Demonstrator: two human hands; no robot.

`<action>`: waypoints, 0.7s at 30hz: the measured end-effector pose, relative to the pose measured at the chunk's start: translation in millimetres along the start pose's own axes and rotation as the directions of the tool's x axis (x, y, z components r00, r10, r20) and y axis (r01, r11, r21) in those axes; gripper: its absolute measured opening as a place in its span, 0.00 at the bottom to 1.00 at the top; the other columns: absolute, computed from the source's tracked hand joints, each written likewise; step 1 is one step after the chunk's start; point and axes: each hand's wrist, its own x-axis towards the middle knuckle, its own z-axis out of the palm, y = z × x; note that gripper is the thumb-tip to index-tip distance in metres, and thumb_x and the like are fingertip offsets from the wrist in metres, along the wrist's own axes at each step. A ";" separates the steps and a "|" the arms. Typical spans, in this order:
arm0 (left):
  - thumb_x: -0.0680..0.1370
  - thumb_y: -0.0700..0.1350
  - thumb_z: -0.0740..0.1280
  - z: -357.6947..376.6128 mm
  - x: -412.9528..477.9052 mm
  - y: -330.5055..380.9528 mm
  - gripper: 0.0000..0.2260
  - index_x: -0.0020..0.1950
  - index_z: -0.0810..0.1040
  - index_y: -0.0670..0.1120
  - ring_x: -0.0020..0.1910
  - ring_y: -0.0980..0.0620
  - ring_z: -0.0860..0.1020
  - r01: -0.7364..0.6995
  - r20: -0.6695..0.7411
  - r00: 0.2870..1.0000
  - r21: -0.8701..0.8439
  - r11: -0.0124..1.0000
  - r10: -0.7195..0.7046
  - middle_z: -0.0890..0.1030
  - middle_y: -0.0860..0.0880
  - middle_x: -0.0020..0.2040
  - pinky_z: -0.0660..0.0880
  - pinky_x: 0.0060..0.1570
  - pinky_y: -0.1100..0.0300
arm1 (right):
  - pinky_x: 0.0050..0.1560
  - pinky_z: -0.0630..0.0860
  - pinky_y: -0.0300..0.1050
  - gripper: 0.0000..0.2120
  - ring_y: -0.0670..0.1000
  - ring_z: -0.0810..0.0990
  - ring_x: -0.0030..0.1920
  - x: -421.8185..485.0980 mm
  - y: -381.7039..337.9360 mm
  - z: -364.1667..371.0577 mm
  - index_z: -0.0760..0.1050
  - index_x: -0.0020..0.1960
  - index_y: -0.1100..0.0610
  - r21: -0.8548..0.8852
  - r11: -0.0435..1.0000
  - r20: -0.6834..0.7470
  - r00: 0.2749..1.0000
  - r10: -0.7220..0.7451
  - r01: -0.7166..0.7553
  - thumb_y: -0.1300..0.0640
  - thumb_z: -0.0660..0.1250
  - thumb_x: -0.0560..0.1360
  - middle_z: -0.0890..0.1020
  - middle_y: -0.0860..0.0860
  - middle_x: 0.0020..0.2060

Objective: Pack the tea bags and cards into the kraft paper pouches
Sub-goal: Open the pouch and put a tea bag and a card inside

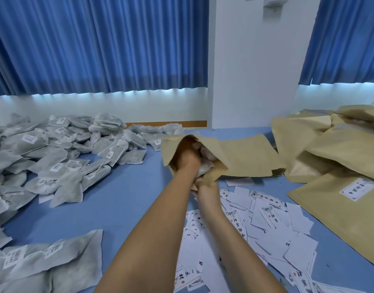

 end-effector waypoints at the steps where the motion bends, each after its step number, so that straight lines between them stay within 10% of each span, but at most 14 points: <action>1: 0.79 0.45 0.62 -4.1 4.7 -4.3 0.10 0.38 0.72 0.47 0.41 0.46 0.73 -0.046 0.002 0.999 0.126 0.991 0.046 0.76 0.44 0.39 0.71 0.37 0.63 | 0.45 0.78 0.45 0.14 0.53 0.79 0.42 -0.8 3.2 2.9 0.75 0.52 0.59 -0.014 1.000 0.007 1.000 -0.007 0.007 0.71 0.55 0.74 0.81 0.55 0.41; 6: 0.83 0.48 0.54 -4.1 11.7 -5.8 0.19 0.73 0.61 0.44 0.68 0.43 0.64 0.061 0.303 0.945 0.208 0.976 -0.124 0.64 0.42 0.71 0.59 0.67 0.56 | 0.49 0.76 0.51 0.12 0.59 0.76 0.45 0.5 5.8 0.9 0.74 0.48 0.59 -0.020 0.999 -0.068 0.997 0.039 -0.040 0.70 0.56 0.74 0.79 0.57 0.41; 10: 0.81 0.53 0.54 8.1 -20.4 5.4 0.23 0.74 0.62 0.47 0.71 0.43 0.62 -0.212 0.462 0.881 0.191 0.958 0.103 0.64 0.44 0.73 0.58 0.71 0.50 | 0.39 0.72 0.39 0.15 0.48 0.74 0.37 10.0 -2.8 -8.7 0.73 0.42 0.55 0.139 0.990 -0.111 0.993 0.041 -0.026 0.70 0.54 0.76 0.77 0.49 0.34; 13: 0.81 0.48 0.54 4.2 -7.3 -6.3 0.23 0.74 0.62 0.42 0.70 0.40 0.64 -0.054 0.451 0.890 0.246 0.968 -0.065 0.64 0.40 0.73 0.61 0.69 0.45 | 0.31 0.70 0.33 0.15 0.44 0.72 0.33 5.7 0.1 2.7 0.71 0.38 0.54 0.073 0.997 -0.124 0.992 0.009 0.000 0.66 0.53 0.79 0.76 0.47 0.31; 21: 0.82 0.46 0.55 -67.5 37.0 -53.6 0.18 0.72 0.67 0.45 0.67 0.44 0.69 -0.169 0.326 0.945 0.408 0.897 0.029 0.70 0.42 0.69 0.65 0.67 0.51 | 0.44 0.73 0.44 0.15 0.53 0.75 0.45 11.9 -3.5 69.8 0.72 0.51 0.60 -0.149 0.983 0.039 0.994 -0.100 0.105 0.74 0.53 0.73 0.77 0.55 0.42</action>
